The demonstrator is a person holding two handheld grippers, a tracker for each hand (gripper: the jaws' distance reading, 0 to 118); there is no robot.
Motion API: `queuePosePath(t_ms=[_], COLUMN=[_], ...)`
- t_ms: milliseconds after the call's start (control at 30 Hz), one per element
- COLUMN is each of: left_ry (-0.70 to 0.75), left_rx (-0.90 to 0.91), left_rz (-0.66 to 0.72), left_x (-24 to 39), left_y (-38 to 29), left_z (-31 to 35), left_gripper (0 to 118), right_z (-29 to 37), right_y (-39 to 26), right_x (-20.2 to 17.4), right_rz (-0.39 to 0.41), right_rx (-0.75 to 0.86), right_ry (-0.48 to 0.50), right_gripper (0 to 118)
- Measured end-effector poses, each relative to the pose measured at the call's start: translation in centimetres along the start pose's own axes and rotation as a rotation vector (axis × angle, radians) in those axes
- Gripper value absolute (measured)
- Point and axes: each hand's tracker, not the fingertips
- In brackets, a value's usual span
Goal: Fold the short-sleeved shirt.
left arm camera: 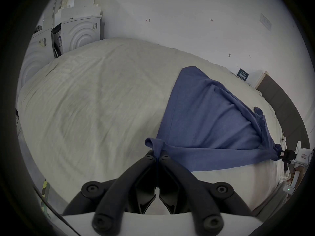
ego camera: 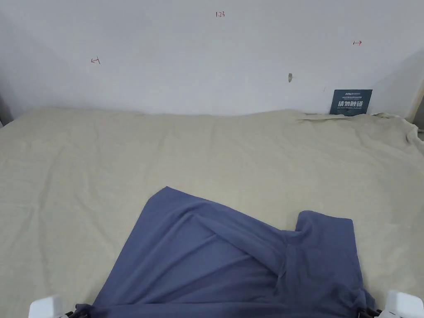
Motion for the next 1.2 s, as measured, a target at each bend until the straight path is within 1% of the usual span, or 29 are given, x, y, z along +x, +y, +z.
queuePosePath(t_ms=[67, 233, 267, 333, 500, 600, 633, 667, 700, 733, 767, 800, 833, 867, 967, 1067, 1200], left_ry=[0.005, 0.039, 0.042, 0.048, 0.070, 0.086, 0.090, 0.091, 0.078, 0.078, 0.061, 0.053, 0.046, 0.037, 0.011, -0.017, -0.023], left_rx=[-0.007, -0.039, -0.045, -0.058, -0.141, -0.144, -0.146, -0.148, -0.153, -0.159, -0.170, -0.172, -0.163, -0.147, -0.065, 0.057, 0.213], left_rz=[-0.014, -0.100, -0.109, -0.106, -0.076, -0.078, -0.077, -0.078, -0.082, -0.081, -0.075, -0.068, -0.059, -0.052, -0.054, -0.058, -0.065], left_x=[-0.5, -1.6, -0.5, -0.7, -1.4, -0.4, -0.3, 0.3, 0.4, 0.5, 0.6, 0.4, 0.7, 1.1, 2.6, 4.1, 5.8], left_y=[-0.8, -2.2, -3.1, -3.5, -4.8, -4.8, -4.6, -4.4, -4.2, -4.0, -3.6, -3.6, -3.3, -2.8, -0.8, 1.4, 4.4], left_z=[1.0, 2.1, 2.5, 2.4, -0.2, 0.5, 0.6, 1.2, 1.4, 1.6, 1.8, 2.0, 2.4, 3.0, 4.8, 7.0, 10.2], left_gripper=[0, 0, 0, 0, 0, 0, 3, 8, 18, 35, 58, 87, 101, 108, 109, 109, 109], right_z=[1.2, 2.8, 2.8, 2.8, 1.1, 1.6, 1.7, 2.0, 2.4, 3.0, 3.6, 4.4, 5.3, 6.0, 9.2, 12.4, 16.2], right_y=[-1.1, -3.5, -3.9, -4.7, -5.3, -5.3, -5.1, -5.0, -4.9, -4.7, -4.5, -4.2, -3.8, -3.2, -1.1, 0.9, 3.3], right_x=[0.1, 0.3, 0.3, 0.2, 0.1, -0.8, -0.8, -0.8, -1.0, -1.4, -1.6, -1.7, -1.9, -1.5, -2.2, -3.0, -3.9], right_rz=[-0.007, -0.002, 0.005, 0.019, 0.018, 0.024, 0.024, 0.024, 0.024, 0.027, 0.036, 0.040, 0.029, 0.016, 0.019, 0.065, 0.103], right_rx=[-0.014, -0.059, -0.069, -0.090, -0.156, -0.160, -0.162, -0.163, -0.165, -0.166, -0.157, -0.124, -0.075, -0.030, 0.081, 0.193, 0.351], right_ry=[-0.004, -0.015, -0.023, -0.041, -0.078, -0.081, -0.080, -0.077, -0.077, -0.079, -0.080, -0.074, -0.060, -0.038, 0.004, 0.015, 0.024], right_gripper=[5, 5, 5, 5, 5, 6, 7, 9, 19, 34, 50, 71, 81, 86, 88, 88, 90])
